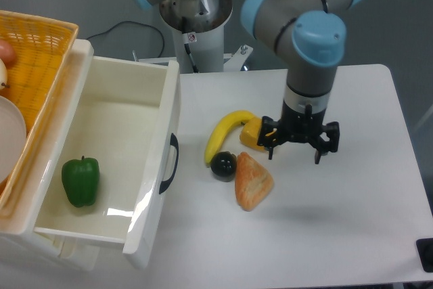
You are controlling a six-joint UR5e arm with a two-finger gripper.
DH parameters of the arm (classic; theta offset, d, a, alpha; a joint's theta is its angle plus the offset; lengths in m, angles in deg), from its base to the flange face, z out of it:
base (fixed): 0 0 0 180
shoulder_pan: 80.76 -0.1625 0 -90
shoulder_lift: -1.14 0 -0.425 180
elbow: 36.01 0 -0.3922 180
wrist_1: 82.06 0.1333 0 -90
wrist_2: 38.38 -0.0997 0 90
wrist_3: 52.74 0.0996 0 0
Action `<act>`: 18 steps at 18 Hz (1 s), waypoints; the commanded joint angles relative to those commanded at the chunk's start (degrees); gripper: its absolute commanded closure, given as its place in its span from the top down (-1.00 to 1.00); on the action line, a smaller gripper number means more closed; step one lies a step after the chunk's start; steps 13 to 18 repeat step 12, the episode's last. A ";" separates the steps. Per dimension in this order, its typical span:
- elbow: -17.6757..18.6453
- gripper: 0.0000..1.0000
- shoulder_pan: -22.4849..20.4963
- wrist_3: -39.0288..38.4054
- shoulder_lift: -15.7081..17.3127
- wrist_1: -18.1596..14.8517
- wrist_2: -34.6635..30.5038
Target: Place the green pepper in the upper white drawer
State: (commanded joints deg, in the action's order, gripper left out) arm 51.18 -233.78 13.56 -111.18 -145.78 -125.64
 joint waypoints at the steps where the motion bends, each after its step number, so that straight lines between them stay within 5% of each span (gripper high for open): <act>1: 0.00 1.00 -0.09 3.01 -0.62 0.00 -0.71; 9: -0.70 1.00 -1.93 12.44 -6.16 -0.18 -4.67; 18: -0.79 1.00 -2.55 15.43 -6.60 -0.18 -4.59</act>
